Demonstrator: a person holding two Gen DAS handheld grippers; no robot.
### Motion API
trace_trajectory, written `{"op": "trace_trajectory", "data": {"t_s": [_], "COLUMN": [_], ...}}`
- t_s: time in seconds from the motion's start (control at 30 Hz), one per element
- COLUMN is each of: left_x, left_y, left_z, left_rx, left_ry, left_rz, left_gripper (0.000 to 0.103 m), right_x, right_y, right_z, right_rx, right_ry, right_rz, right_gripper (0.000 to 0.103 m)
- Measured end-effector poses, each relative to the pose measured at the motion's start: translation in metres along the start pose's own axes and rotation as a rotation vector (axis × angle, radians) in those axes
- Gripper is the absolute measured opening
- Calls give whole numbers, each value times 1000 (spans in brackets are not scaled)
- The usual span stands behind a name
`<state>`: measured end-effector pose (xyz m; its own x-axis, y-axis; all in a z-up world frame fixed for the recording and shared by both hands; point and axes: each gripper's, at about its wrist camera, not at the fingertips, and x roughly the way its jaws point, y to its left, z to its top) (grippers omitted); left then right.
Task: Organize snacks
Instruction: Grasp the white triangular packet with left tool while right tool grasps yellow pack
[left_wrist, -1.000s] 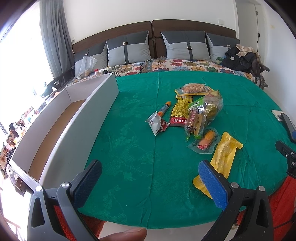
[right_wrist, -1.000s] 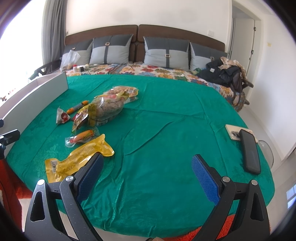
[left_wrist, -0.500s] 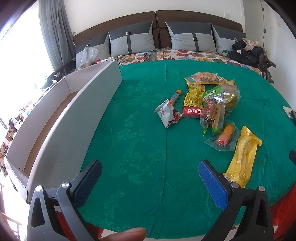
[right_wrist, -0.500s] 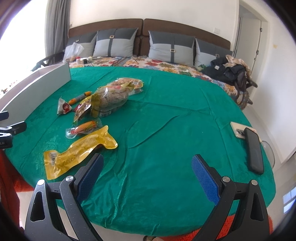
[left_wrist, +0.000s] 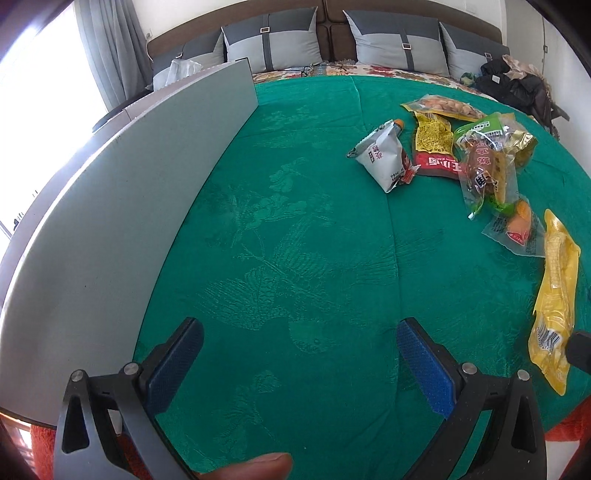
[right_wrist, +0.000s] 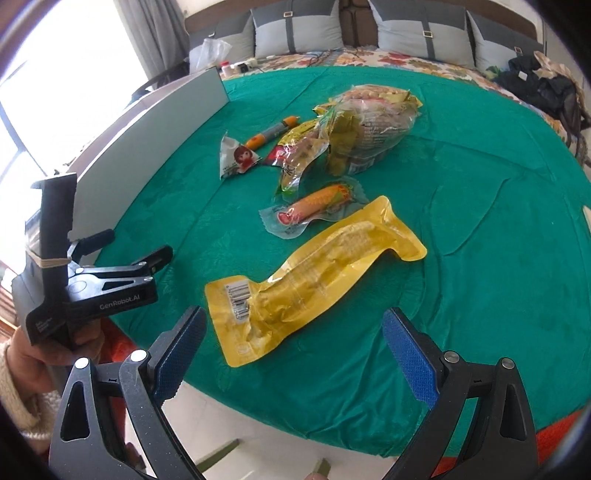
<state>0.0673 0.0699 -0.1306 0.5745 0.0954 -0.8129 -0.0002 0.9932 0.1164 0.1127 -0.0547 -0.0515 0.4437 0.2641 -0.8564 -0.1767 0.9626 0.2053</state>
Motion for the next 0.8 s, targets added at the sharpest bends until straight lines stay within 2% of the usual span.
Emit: {"op": "trace_trajectory", "data": {"t_s": [0.1,0.23,0.37,0.4,0.5,0.6,0.8], "left_x": [0,2,11,11,10,9,9], "left_y": [2,8,20,21,21,22,23], "left_z": [0,1,5,5,4,2,2], "left_rx": [14,-14,-111,-108,-104,-103,-107], "left_ry": [-12,0,35,33,25,16,10], "left_rz": [6,-24,-84,-75,-78,-77,-72], "left_gripper": [103,103,103,103,103,103,103], "right_x": [19,3,-6,-8,-12,-11,-15], "right_y": [4,-19,-56,-65,-84,-85,-64], "right_z": [-3,-14,-9,-8,-9,-11,7], "right_rx": [2,-13,0,16,76,91,78], "right_ry": [62,-11,-73,-80,-71,-63,-160], "right_rz": [-66,-107,-284,-293,-237,-211,-138], "right_gripper": [98,97,97,97,97,97,97]}}
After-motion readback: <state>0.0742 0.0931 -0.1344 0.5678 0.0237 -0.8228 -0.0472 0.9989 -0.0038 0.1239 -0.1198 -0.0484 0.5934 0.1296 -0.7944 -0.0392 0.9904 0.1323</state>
